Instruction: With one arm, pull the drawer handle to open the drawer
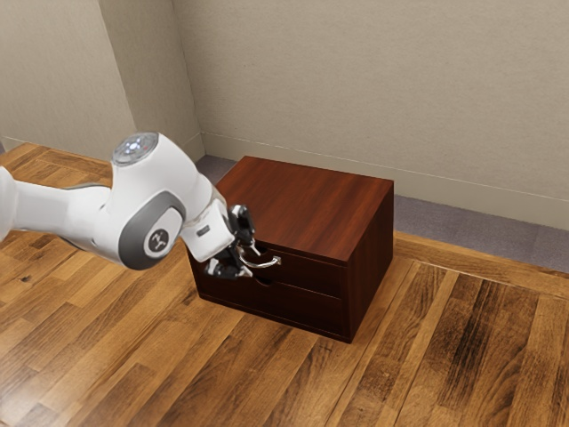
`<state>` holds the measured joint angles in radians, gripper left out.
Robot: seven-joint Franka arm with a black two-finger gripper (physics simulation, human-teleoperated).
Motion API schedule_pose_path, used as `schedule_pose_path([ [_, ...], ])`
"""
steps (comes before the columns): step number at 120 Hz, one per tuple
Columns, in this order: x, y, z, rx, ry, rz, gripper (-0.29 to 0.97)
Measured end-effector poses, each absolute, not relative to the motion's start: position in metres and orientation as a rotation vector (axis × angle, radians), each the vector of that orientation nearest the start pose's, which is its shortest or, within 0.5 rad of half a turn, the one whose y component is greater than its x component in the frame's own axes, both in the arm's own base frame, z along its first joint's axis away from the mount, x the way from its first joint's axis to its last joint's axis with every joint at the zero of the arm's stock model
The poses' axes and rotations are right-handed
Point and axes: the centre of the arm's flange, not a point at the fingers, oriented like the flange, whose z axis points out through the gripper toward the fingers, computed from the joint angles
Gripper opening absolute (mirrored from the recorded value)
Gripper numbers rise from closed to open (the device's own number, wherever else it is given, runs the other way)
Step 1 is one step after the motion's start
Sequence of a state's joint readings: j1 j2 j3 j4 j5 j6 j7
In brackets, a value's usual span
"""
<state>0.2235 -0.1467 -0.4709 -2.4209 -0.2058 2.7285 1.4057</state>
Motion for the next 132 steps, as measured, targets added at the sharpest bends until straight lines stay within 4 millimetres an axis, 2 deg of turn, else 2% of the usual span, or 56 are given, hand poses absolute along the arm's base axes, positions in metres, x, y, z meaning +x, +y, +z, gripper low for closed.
schedule_pose_path([
  [35, 0.499, -0.12, 0.4, -2.07, 1.975, -0.611, 0.14],
  [80, 0.496, -0.118, 0.386, -2.046, 2.006, -0.583, 0.11],
  [132, 0.491, -0.118, 0.38, -2.034, 2.018, -0.572, -0.04],
])
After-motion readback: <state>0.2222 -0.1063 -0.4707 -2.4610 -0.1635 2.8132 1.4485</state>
